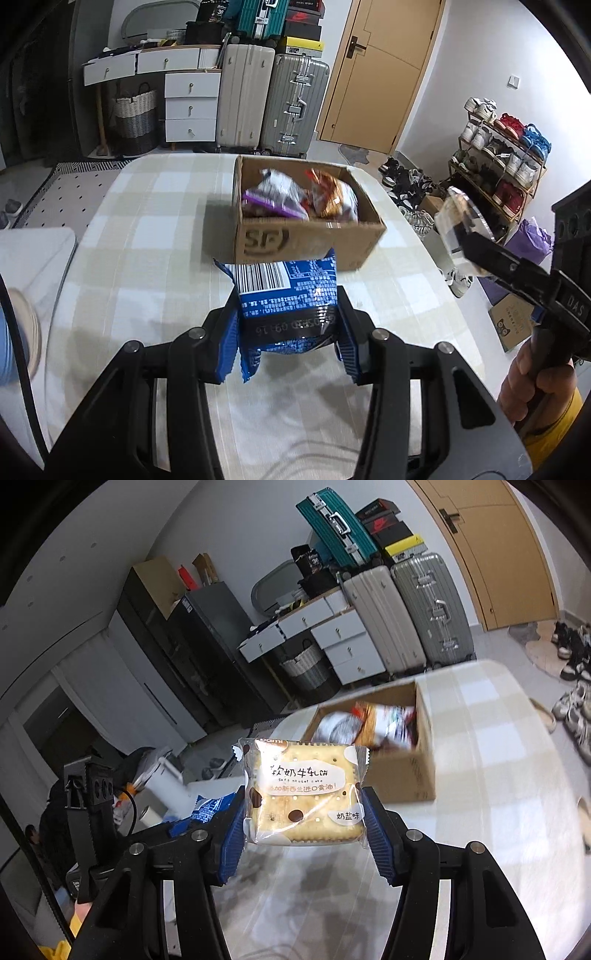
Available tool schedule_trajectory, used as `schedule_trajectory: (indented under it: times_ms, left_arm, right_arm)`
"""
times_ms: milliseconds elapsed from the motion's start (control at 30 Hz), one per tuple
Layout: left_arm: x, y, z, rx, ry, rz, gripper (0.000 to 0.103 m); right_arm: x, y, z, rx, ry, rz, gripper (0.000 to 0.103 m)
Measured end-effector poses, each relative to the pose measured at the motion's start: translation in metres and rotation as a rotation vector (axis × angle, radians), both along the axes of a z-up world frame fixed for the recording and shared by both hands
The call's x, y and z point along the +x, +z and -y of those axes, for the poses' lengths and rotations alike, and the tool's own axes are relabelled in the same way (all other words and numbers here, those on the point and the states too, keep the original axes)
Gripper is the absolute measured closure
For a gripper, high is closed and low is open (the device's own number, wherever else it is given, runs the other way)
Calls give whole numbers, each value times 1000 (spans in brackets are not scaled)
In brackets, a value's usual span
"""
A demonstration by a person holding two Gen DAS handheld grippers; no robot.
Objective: Organize snacks
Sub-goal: 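Lift the blue packet and cracker packet and carry both over the box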
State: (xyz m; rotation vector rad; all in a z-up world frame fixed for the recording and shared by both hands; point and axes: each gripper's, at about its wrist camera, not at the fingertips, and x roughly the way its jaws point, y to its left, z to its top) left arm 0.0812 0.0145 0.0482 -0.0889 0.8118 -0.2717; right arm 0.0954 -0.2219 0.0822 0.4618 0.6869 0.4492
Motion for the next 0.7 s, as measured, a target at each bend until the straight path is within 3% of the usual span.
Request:
schedule_trajectory:
  times_ms: [333, 533, 700]
  left_arm:
    - [104, 33, 14, 40, -28, 18, 61]
    - [169, 28, 29, 53, -40, -7, 61]
    - [219, 9, 42, 42, -65, -34, 61]
  right_arm:
    - [85, 19, 7, 13, -2, -7, 45]
    - [139, 17, 5, -17, -3, -28, 45]
    - [177, -2, 2, -50, 5, -70, 45]
